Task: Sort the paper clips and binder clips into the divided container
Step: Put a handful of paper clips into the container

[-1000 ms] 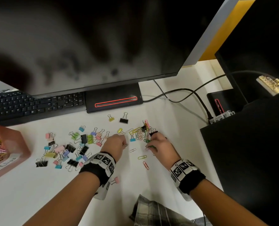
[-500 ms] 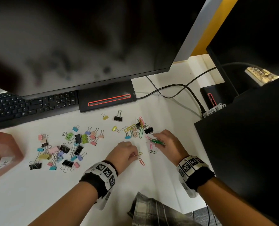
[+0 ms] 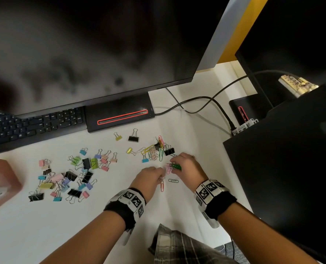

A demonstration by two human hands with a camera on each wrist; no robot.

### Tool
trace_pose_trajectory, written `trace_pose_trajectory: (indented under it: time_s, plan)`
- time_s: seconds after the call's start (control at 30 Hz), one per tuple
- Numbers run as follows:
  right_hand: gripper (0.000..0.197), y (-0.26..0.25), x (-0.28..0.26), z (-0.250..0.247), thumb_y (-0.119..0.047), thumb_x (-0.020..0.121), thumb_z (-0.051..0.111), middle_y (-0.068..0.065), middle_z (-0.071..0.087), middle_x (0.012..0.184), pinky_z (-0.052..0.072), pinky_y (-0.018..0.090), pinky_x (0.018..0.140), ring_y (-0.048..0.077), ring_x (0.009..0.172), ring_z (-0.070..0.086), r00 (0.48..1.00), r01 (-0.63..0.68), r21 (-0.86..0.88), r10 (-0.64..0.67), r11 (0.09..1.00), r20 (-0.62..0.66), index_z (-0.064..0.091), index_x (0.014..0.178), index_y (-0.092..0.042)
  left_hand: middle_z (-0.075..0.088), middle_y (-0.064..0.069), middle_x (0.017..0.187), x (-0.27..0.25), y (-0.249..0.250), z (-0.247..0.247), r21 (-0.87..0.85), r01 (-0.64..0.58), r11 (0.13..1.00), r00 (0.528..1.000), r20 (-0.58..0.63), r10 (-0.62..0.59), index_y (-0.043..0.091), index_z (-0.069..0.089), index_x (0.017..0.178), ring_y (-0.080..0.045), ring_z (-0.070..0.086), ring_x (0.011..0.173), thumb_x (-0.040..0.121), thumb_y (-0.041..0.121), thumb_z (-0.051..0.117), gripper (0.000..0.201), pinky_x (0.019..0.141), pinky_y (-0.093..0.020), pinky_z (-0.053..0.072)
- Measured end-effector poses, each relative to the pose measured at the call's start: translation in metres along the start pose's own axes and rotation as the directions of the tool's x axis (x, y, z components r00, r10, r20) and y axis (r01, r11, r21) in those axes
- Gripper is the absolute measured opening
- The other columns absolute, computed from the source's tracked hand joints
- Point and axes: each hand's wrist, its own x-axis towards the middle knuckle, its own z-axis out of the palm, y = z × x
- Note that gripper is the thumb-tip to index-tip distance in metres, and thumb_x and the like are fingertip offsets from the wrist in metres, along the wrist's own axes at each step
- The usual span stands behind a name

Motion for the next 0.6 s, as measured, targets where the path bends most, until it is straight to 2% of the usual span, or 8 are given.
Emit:
trace_pose_trajectory:
  time_s: [0.1, 0.2, 0.27, 0.33, 0.4, 0.47, 0.6]
  plan:
    - [0.020, -0.004, 0.004, -0.003, -0.012, 0.080, 0.068, 0.010, 0.061, 0.104, 0.048, 0.033, 0.085, 0.026, 0.094, 0.058, 0.999, -0.019, -0.035, 0.021, 0.999, 0.043, 0.068, 0.099, -0.009, 0.058, -0.009, 0.094, -0.003, -0.005, -0.004, -0.011, 0.014, 1.000, 1.000, -0.018, -0.014, 0.008, 0.061, 0.097, -0.023, 0.053, 0.091, 0.090, 0.011, 0.050, 0.013, 0.076, -0.026, 0.039]
    - [0.014, -0.007, 0.005, -0.002, -0.010, 0.082, 0.066, 0.010, 0.059, 0.103, 0.049, 0.032, 0.083, 0.027, 0.090, 0.059, 0.999, 0.004, -0.060, -0.001, 0.998, 0.054, 0.070, 0.094, -0.007, 0.057, -0.002, 0.088, -0.013, -0.021, -0.022, -0.111, 0.081, 0.991, 0.983, -0.153, -0.098, 0.009, 0.062, 0.092, -0.016, 0.051, 0.082, 0.088, 0.010, 0.055, 0.008, 0.071, -0.021, 0.035]
    - [0.010, -0.008, 0.005, -0.002, -0.010, 0.082, 0.065, 0.010, 0.061, 0.099, 0.049, 0.032, 0.081, 0.027, 0.089, 0.059, 0.998, 0.037, -0.064, -0.033, 0.997, 0.062, 0.069, 0.092, -0.008, 0.060, -0.003, 0.088, -0.019, -0.032, -0.033, -0.173, 0.137, 0.975, 0.961, -0.214, -0.173, 0.010, 0.061, 0.097, -0.017, 0.053, 0.079, 0.085, 0.009, 0.060, 0.012, 0.068, -0.017, 0.037]
    - [0.009, -0.011, 0.005, -0.003, -0.012, 0.083, 0.064, 0.009, 0.064, 0.094, 0.048, 0.033, 0.081, 0.025, 0.088, 0.059, 0.996, 0.065, -0.063, -0.061, 0.996, 0.072, 0.069, 0.090, -0.009, 0.060, -0.002, 0.087, -0.021, -0.037, -0.037, -0.189, 0.165, 0.968, 0.957, -0.207, -0.204, 0.012, 0.059, 0.108, -0.016, 0.053, 0.079, 0.083, 0.008, 0.062, 0.025, 0.068, -0.013, 0.038]
    - [0.010, -0.014, 0.003, -0.008, -0.015, 0.083, 0.065, 0.009, 0.066, 0.091, 0.046, 0.031, 0.080, 0.024, 0.086, 0.059, 0.995, 0.084, -0.041, -0.081, 0.996, 0.058, 0.068, 0.089, -0.008, 0.061, -0.005, 0.092, -0.018, -0.037, -0.034, -0.170, 0.179, 0.969, 0.964, -0.169, -0.207, 0.012, 0.058, 0.113, -0.018, 0.056, 0.083, 0.084, 0.009, 0.062, 0.029, 0.077, -0.020, 0.042]
    - [0.013, -0.018, 0.002, -0.013, -0.018, 0.082, 0.067, 0.009, 0.067, 0.090, 0.042, 0.028, 0.077, 0.023, 0.085, 0.059, 0.995, 0.099, -0.002, -0.099, 0.995, 0.033, 0.069, 0.089, -0.006, 0.062, -0.009, 0.097, -0.013, -0.036, -0.028, -0.132, 0.174, 0.976, 0.971, -0.145, -0.192, 0.010, 0.061, 0.108, -0.022, 0.058, 0.088, 0.085, 0.010, 0.060, 0.023, 0.081, -0.025, 0.043]
    - [0.020, -0.018, -0.001, -0.019, -0.018, 0.082, 0.068, 0.010, 0.067, 0.098, 0.036, 0.018, 0.075, 0.021, 0.090, 0.059, 0.991, 0.127, 0.018, -0.128, 0.992, 0.047, 0.069, 0.099, -0.006, 0.056, -0.010, 0.095, -0.004, -0.034, -0.022, -0.041, 0.135, 0.990, 0.980, -0.143, -0.140, 0.006, 0.063, 0.094, -0.025, 0.056, 0.086, 0.087, 0.010, 0.056, 0.011, 0.073, -0.023, 0.037]
